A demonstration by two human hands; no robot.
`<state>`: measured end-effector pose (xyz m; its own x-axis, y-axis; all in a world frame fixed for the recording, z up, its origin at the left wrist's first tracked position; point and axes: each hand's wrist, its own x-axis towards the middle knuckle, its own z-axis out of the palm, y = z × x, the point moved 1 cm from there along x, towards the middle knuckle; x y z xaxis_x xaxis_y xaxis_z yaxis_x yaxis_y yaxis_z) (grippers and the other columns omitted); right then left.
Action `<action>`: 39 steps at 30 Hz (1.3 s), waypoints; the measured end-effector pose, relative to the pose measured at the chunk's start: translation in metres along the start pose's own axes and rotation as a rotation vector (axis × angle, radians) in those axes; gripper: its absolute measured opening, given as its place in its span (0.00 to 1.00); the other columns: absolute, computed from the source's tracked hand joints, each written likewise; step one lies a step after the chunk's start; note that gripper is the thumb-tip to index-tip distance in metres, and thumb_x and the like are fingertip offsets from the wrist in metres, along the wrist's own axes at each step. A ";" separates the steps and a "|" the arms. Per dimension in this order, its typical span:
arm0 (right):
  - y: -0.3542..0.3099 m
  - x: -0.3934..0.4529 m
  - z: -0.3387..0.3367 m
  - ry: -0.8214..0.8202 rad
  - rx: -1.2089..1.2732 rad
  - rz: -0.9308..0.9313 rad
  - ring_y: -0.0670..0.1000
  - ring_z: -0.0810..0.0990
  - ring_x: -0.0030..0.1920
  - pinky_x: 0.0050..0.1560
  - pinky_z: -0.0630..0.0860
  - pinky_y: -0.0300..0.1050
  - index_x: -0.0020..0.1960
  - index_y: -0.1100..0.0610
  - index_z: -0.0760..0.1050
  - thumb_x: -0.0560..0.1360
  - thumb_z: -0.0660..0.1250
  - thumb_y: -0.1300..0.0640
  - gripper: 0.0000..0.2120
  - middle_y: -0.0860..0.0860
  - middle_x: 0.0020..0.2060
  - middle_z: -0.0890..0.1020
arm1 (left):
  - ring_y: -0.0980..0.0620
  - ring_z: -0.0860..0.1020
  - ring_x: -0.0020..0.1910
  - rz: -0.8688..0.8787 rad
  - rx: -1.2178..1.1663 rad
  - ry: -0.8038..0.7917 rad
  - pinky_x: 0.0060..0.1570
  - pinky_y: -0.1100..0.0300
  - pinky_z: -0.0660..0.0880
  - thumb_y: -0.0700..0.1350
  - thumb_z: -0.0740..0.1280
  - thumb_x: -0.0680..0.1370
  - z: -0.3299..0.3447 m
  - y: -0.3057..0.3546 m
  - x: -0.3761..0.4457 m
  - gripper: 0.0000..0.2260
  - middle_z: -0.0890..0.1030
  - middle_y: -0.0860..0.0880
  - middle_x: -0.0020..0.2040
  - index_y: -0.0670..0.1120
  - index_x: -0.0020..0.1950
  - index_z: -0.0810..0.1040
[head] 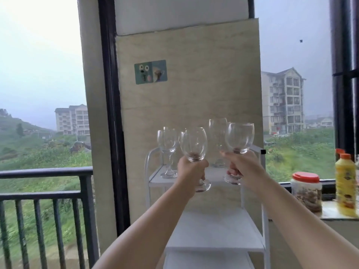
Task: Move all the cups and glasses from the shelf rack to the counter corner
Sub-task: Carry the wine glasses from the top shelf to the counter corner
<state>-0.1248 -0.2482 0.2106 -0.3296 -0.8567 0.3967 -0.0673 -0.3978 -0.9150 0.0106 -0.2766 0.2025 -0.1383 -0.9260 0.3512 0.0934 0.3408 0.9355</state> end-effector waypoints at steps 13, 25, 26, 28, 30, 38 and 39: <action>0.003 -0.135 -0.165 0.441 -0.075 0.054 0.43 0.57 0.12 0.16 0.56 0.30 0.23 0.55 0.64 0.71 0.65 0.69 0.22 0.45 0.11 0.60 | 0.60 0.61 0.12 -0.009 -0.376 -0.669 0.18 0.75 0.56 0.23 0.59 0.72 0.157 -0.037 -0.095 0.20 0.64 0.55 0.13 0.46 0.29 0.63; -0.079 -0.360 -0.377 0.965 -0.246 0.062 0.43 0.56 0.12 0.28 0.56 0.39 0.30 0.57 0.63 0.73 0.64 0.68 0.17 0.45 0.10 0.60 | 0.60 0.64 0.13 -0.093 -0.484 -1.229 0.16 0.72 0.60 0.24 0.62 0.70 0.398 -0.011 -0.316 0.18 0.67 0.55 0.14 0.45 0.28 0.67; -0.089 -0.387 -0.394 1.015 -0.254 0.061 0.44 0.56 0.12 0.28 0.56 0.39 0.28 0.57 0.62 0.73 0.63 0.69 0.18 0.45 0.10 0.60 | 0.60 0.64 0.13 -0.088 -0.499 -1.273 0.17 0.72 0.60 0.25 0.62 0.70 0.419 -0.003 -0.344 0.18 0.67 0.55 0.14 0.45 0.28 0.66; -0.106 -0.437 -0.431 1.097 -0.296 0.060 0.44 0.56 0.11 0.27 0.57 0.39 0.29 0.57 0.62 0.74 0.63 0.69 0.18 0.45 0.09 0.60 | 0.59 0.64 0.13 -0.098 -0.522 -1.343 0.16 0.72 0.60 0.25 0.62 0.71 0.458 0.009 -0.398 0.18 0.66 0.55 0.14 0.45 0.29 0.65; -0.124 -0.484 -0.467 1.153 -0.325 0.085 0.44 0.57 0.11 0.25 0.61 0.39 0.31 0.57 0.61 0.74 0.63 0.68 0.17 0.45 0.09 0.60 | 0.60 0.64 0.12 -0.117 -0.528 -1.384 0.16 0.72 0.60 0.25 0.63 0.71 0.491 0.023 -0.448 0.18 0.66 0.54 0.13 0.45 0.29 0.65; -0.186 -0.654 -0.596 1.381 -0.375 0.118 0.43 0.59 0.11 0.20 0.67 0.32 0.30 0.55 0.63 0.74 0.64 0.66 0.17 0.46 0.10 0.61 | 0.59 0.63 0.14 -0.123 -0.478 -1.549 0.18 0.70 0.62 0.28 0.64 0.72 0.619 0.069 -0.634 0.18 0.66 0.55 0.13 0.45 0.28 0.65; -0.191 -0.669 -0.609 1.404 -0.380 0.124 0.44 0.59 0.12 0.21 0.68 0.34 0.31 0.55 0.64 0.73 0.65 0.66 0.16 0.46 0.10 0.61 | 0.60 0.63 0.13 -0.124 -0.466 -1.570 0.18 0.71 0.62 0.28 0.64 0.72 0.633 0.074 -0.652 0.17 0.66 0.55 0.12 0.45 0.28 0.65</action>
<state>-0.4654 0.6008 0.0750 -0.9657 0.2288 0.1226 -0.1369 -0.0476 -0.9894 -0.5162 0.4551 0.0673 -0.9446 0.2184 0.2451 0.2369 -0.0633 0.9695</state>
